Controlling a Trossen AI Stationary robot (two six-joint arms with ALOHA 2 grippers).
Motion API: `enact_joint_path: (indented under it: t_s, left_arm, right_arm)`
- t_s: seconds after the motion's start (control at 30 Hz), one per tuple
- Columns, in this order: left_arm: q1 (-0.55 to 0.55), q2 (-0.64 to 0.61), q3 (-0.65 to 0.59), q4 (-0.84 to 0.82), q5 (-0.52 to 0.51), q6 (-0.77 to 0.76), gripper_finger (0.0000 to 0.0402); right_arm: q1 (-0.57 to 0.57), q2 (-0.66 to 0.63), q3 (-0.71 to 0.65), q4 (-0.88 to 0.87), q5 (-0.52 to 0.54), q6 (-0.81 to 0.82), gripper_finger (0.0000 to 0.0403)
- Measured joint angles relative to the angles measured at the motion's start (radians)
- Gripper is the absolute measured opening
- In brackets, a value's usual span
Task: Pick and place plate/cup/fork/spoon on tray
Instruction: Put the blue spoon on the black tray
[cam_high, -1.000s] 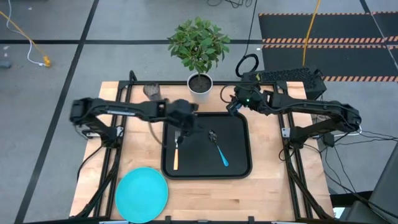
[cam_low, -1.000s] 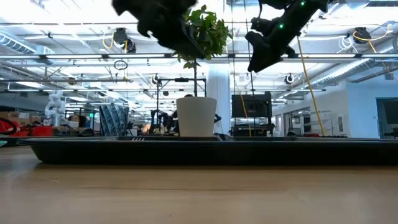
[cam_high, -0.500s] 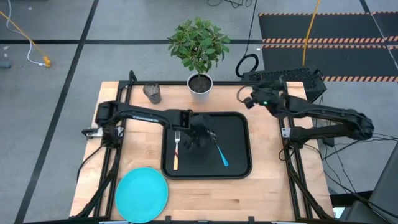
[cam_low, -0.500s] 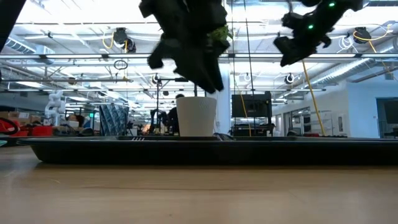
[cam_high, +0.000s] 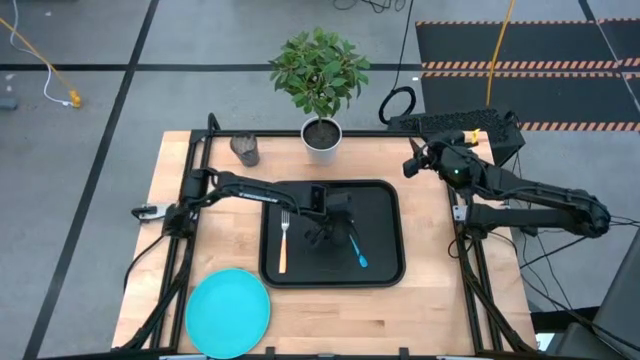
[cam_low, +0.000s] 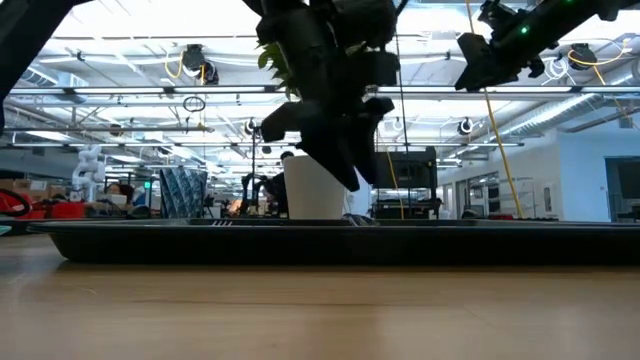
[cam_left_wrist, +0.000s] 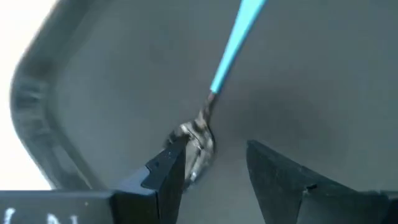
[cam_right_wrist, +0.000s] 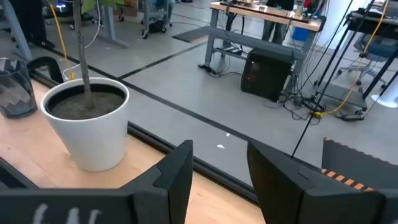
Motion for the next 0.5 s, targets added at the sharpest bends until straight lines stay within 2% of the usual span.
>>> enact_joint_path:
  t_s: [0.5]
  left_arm:
    - [-0.027, 0.039, 0.000, 0.080, 0.068, 0.112, 0.0173]
  right_arm:
    - [0.000, 0.019, -0.001, 0.001, 0.000, 0.001, 0.0144]
